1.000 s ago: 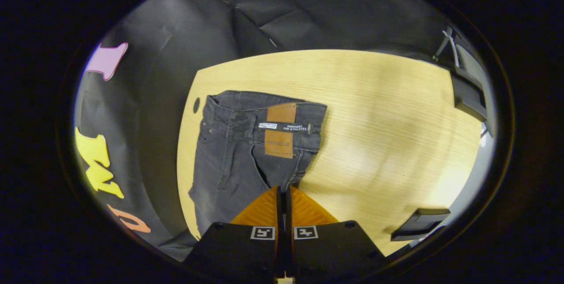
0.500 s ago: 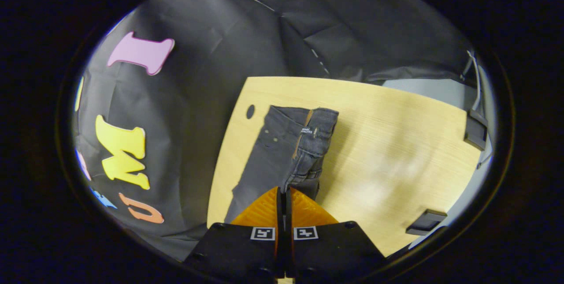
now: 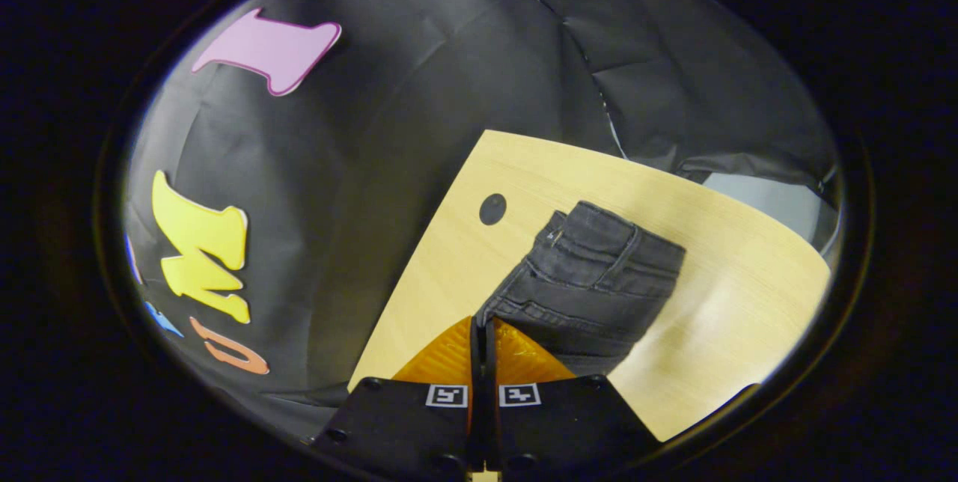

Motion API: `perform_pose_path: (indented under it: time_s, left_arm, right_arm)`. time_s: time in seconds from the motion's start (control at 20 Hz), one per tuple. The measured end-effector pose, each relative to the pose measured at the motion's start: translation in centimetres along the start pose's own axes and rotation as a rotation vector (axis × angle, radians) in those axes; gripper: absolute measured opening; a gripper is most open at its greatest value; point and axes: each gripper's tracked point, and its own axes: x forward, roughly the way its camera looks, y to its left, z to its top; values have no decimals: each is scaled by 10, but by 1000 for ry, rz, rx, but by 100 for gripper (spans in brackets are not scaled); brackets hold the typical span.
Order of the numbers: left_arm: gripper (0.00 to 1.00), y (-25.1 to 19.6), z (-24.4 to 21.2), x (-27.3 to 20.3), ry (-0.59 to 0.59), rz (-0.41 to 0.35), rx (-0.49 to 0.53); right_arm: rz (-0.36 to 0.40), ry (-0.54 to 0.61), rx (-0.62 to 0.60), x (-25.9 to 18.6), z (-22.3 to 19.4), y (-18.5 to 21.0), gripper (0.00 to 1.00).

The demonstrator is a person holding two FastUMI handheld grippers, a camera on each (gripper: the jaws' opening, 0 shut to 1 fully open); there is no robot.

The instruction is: Grasp the waist and the cuffs of the jeans and fold them to make the two legs overlap; first hold the waist and fold one-third of the jeans toward the cuffs, then hold the cuffs and fold the remaining one-third in the same direction to finish folding.

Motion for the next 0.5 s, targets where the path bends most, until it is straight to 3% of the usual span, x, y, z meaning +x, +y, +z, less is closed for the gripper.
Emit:
perform_pose_path:
  time_s: [0.25, 0.5]
  left_arm:
    - [3, 4, 4, 78, 39, 70, 71]
    - [4, 2, 6, 121, 50, 63, 110]
  right_arm:
    - [-42, 18, -65, 67, 3, -5, 1]
    - [-98, 23, -73, 105, 1, -22, 0]
